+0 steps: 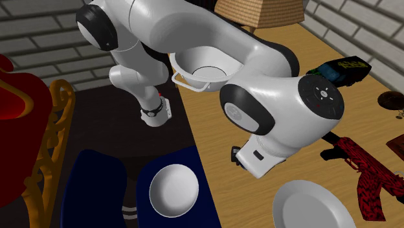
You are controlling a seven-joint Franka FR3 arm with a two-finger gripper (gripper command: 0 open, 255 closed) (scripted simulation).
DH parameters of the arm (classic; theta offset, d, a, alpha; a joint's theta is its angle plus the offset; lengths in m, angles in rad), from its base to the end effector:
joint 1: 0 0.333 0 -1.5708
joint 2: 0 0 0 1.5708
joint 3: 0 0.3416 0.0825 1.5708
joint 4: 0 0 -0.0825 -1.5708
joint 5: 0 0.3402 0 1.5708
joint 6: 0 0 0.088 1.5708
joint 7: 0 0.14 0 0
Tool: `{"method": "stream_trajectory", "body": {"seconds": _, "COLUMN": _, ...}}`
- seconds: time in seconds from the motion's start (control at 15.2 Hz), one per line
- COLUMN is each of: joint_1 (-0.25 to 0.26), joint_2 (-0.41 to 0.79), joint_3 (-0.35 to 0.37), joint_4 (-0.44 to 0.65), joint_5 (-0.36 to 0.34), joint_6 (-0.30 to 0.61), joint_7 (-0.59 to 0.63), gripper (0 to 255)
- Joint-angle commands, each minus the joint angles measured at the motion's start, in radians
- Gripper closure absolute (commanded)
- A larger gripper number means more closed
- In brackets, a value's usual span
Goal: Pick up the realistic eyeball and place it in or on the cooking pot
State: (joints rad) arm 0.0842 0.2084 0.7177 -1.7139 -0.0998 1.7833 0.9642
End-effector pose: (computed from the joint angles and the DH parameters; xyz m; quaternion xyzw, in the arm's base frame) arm 0.4171 0.3751 0.4855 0.9964 -0.0707 -0.0430 0.0205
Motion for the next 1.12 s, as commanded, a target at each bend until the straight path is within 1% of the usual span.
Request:
{"method": "stream_trajectory", "body": {"seconds": 0.0, "joint_1": 0.000, "joint_2": 0.000, "joint_3": 0.000, "joint_4": -0.001, "joint_5": 0.000, "joint_6": 0.001, "joint_7": 0.000, "gripper": 255}}
{"method": "stream_trajectory", "body": {"seconds": 1.06, "joint_1": 0.017, "joint_2": 0.004, "joint_3": 0.008, "joint_4": 0.220, "joint_5": 0.001, "joint_6": -0.216, "joint_7": 0.003, "gripper": 255}}
